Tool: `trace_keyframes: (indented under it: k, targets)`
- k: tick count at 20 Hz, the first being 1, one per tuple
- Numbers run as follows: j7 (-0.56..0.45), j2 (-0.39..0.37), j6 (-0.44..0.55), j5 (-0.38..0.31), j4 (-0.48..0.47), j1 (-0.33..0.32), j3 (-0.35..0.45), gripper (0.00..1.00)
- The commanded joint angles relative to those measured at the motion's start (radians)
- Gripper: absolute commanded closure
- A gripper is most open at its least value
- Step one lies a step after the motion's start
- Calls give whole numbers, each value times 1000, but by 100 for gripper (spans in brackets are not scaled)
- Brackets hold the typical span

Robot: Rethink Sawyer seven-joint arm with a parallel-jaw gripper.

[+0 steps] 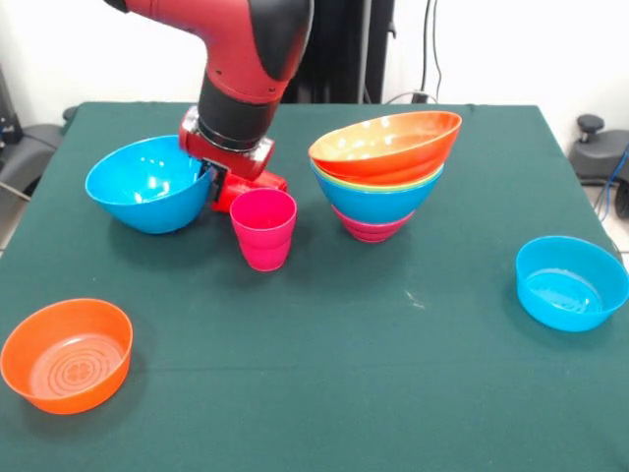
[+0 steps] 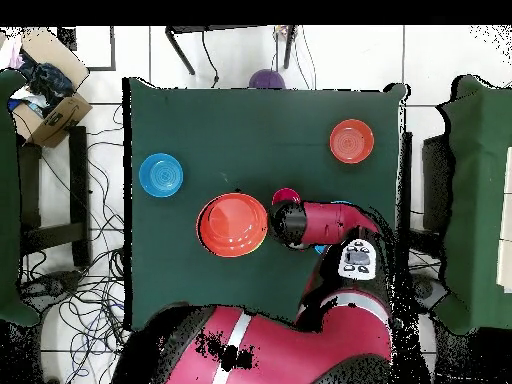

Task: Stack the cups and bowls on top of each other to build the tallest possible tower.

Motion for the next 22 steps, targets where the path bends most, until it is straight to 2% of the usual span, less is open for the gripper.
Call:
trace_keyframes:
  k: [1, 6, 14, 22]
  targets:
    - [-4, -45, 25, 20, 62, -109, 127, 100]
    - [-5, -45, 75, 13, 22, -103, 114, 100]
    - [-47, -175, 196, 45, 68, -117, 167, 100]
    - [-52, -252, 282, 63, 75, -115, 187, 100]
